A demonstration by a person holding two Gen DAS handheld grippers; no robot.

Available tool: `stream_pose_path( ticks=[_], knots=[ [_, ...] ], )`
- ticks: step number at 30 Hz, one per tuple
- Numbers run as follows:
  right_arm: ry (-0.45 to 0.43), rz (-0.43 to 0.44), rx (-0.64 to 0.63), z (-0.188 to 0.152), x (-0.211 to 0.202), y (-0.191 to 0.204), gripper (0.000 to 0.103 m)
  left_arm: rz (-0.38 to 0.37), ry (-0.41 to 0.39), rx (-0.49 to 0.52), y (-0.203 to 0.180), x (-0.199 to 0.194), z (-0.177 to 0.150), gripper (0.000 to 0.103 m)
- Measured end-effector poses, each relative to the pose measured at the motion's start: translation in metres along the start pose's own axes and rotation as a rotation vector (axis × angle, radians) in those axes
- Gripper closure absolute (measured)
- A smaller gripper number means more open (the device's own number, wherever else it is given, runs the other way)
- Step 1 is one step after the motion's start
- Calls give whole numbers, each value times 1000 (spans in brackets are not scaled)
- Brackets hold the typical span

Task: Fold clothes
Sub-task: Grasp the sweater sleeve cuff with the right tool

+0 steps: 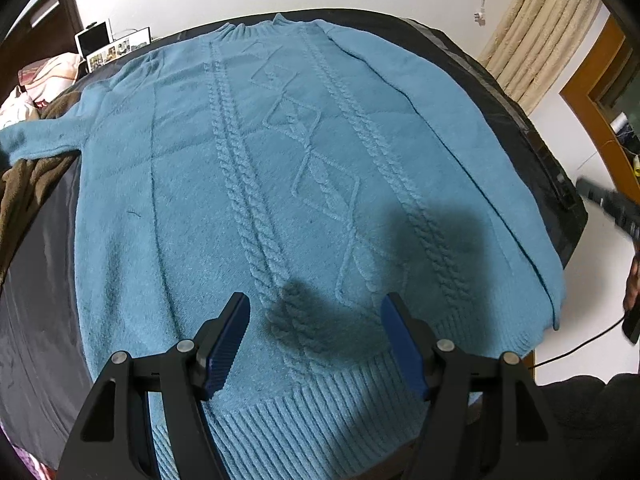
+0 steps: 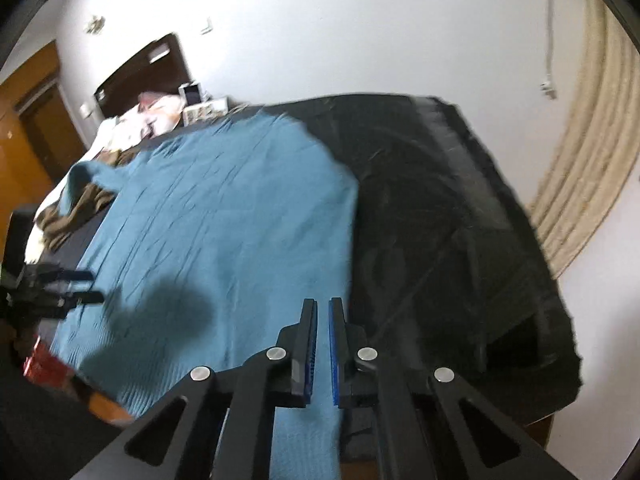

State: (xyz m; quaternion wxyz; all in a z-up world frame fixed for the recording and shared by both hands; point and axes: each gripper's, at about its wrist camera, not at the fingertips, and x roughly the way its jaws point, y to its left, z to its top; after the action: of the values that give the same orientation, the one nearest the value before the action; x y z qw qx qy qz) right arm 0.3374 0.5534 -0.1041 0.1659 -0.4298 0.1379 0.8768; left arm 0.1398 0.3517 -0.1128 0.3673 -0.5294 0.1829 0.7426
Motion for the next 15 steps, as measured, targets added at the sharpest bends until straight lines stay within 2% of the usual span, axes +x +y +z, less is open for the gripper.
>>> stream_pose_path(
  ticks=[2,4,8,12,14,15],
  knots=[
    [51,40,-23,-13,11,13,77,-1,5,-4,0,1,1,31],
    [85,73,-35,-25,20,24,31,-5,11,1,-1,2,2,31],
    [139,109,-77,-43,33,48,28,-10,20,19,-3,0,3,31],
    [201,25,-158,-49,54,59,29,-17,26,38,0,2,6,31],
    [210,-14,-156,-50,61,55,30,-24,25,38,3,3,9,31],
    [213,-24,-147,-50,63,53,34,-33,22,38,5,5,13,31]
  ],
)
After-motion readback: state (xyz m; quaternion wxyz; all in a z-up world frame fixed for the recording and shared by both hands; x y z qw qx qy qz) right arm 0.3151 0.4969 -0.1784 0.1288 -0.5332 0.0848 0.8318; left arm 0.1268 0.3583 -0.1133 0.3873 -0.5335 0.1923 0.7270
